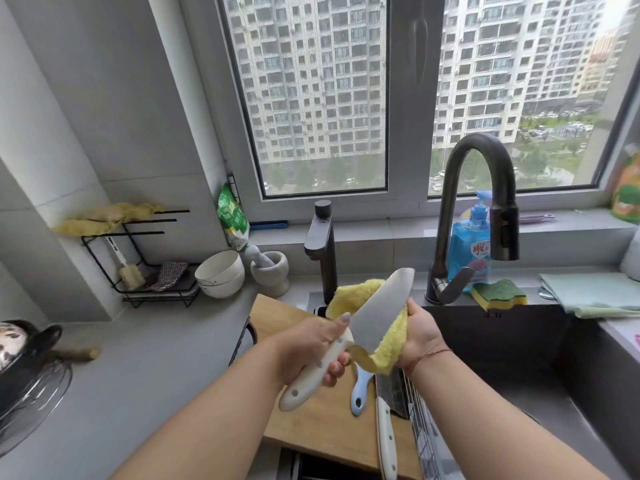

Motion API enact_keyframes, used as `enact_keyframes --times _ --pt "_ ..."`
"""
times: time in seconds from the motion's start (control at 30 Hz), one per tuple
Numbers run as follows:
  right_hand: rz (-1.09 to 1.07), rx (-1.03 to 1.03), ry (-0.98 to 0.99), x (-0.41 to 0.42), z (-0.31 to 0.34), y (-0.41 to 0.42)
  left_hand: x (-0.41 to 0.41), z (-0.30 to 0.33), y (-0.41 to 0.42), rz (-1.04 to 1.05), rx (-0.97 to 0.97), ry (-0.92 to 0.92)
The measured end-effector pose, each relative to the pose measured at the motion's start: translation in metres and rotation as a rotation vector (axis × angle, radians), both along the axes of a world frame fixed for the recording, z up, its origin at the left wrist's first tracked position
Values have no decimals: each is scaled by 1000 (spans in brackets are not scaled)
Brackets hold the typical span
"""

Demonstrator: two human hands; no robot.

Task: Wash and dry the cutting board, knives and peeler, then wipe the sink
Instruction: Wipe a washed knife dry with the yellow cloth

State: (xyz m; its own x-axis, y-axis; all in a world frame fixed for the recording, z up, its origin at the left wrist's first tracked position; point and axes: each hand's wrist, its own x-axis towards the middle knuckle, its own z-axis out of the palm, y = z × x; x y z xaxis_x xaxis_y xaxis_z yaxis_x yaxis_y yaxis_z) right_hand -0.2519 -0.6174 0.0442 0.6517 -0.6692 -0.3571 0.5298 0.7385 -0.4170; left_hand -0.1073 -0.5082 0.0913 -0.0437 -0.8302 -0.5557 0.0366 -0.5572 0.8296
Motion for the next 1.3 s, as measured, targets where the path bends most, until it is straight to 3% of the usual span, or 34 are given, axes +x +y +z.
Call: enact_keyframes --times 0.23,0.4,0.5,0.73,0.87,0.93,1.03,1.2,1.3 --pt "-233 4 -161 -33 14 -31 17 -9 14 -134 -3 139" --pt "-6 -101 -139 -14 8 5 11 -9 7 -91 -22 201" --pt "83 -110 -111 -14 3 11 12 -10 6 -62 -23 143" --pt "-105 -147 77 -37 12 -31 19 -12 14 -129 41 36" --pt "-173 -159 -34 -35 6 -34 6 -8 6 -63 14 112" --pt "-116 -151 -143 -29 -7 -31 -2 -8 -2 47 23 214" --pt "22 -74 -102 -14 -15 -11 -13 -4 -12 129 108 321" --pt "33 -146 7 -5 6 -3 -20 -1 -18 113 191 246" --pt "-90 -134 73 -7 15 -12 -15 -4 -16 32 147 143"
